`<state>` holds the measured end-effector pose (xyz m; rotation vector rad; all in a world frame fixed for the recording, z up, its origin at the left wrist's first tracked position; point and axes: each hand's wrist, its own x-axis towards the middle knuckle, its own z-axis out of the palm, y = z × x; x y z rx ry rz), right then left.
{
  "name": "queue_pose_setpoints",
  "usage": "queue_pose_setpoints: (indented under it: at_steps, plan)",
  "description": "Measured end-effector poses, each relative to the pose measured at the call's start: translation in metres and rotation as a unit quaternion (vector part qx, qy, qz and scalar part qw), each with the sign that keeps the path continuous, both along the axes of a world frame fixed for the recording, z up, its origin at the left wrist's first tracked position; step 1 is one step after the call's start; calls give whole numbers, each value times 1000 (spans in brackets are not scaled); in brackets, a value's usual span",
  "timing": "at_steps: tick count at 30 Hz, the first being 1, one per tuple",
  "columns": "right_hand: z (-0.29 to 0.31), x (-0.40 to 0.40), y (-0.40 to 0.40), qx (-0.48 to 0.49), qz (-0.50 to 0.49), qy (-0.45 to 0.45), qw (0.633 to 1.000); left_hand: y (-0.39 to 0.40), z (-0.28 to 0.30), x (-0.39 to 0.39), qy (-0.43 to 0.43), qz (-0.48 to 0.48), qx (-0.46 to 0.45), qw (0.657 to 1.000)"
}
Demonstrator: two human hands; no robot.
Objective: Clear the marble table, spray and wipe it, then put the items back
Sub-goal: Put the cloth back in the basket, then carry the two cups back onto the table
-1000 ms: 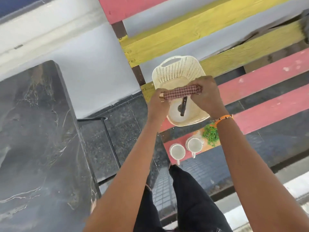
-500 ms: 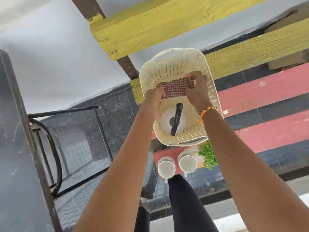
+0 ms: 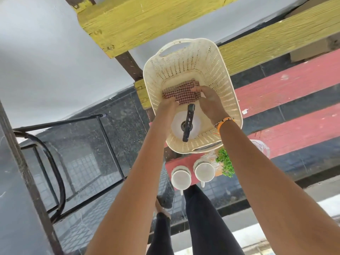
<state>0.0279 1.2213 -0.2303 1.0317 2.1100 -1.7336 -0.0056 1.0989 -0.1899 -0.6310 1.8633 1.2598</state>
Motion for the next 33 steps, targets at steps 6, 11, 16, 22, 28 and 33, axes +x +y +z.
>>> queue_pose_setpoints:
  at_steps: [6, 11, 16, 22, 28, 33]
  plan:
    - [64, 62, -23, 36, -47, 81, 995, -49, 52, 68, 85, 46, 54, 994]
    - [98, 135, -48, 78, -66, 86, 991, -92, 56, 137, 26, 36, 43, 998]
    - [76, 210, -77, 43, -112, -28, 992, -113, 27, 189, -114, -2, -7, 993]
    - [22, 254, -101, 1, -160, -153, 975, -114, -3, 216, -174, -67, -33, 982]
    - [-9, 252, -114, -63, -172, -193, 964, -108, -22, 228, -217, -98, -22, 971]
    - [-11, 248, -114, -58, -177, -190, 964, -108, -30, 231, -174, -91, -7, 980]
